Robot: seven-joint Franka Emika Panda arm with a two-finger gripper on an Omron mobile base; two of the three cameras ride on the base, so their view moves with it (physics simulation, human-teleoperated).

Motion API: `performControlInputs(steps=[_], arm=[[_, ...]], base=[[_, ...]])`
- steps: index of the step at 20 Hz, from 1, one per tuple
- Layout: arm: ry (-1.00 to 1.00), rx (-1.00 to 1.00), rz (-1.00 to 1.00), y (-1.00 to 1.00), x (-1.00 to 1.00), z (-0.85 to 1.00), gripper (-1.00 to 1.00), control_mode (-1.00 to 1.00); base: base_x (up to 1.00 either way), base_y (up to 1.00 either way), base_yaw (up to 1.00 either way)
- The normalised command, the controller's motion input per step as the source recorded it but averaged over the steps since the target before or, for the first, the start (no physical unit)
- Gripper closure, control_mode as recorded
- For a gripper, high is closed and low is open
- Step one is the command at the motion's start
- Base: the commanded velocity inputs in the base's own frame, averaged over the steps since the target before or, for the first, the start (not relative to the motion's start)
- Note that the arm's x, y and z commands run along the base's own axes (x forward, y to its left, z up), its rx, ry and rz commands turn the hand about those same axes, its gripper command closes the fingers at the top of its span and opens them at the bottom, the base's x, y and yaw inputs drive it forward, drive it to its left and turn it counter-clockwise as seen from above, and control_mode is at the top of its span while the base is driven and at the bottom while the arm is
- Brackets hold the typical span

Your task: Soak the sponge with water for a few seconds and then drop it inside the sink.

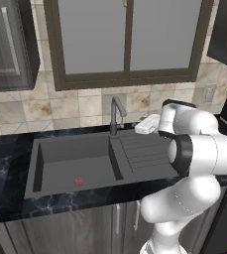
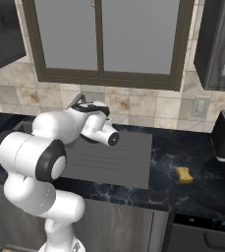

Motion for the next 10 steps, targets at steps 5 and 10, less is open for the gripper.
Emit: performControlInputs(steps=[5, 10], arm=[[-0.01, 0.00, 0.00, 0.06, 0.01, 0.00, -1.00, -1.00], [-0.01, 0.00, 0.00, 0.00, 0.06, 0.00, -1.00, -1.00]], base=[[0.00, 0.00, 0.00], [0.00, 0.00, 0.00]])
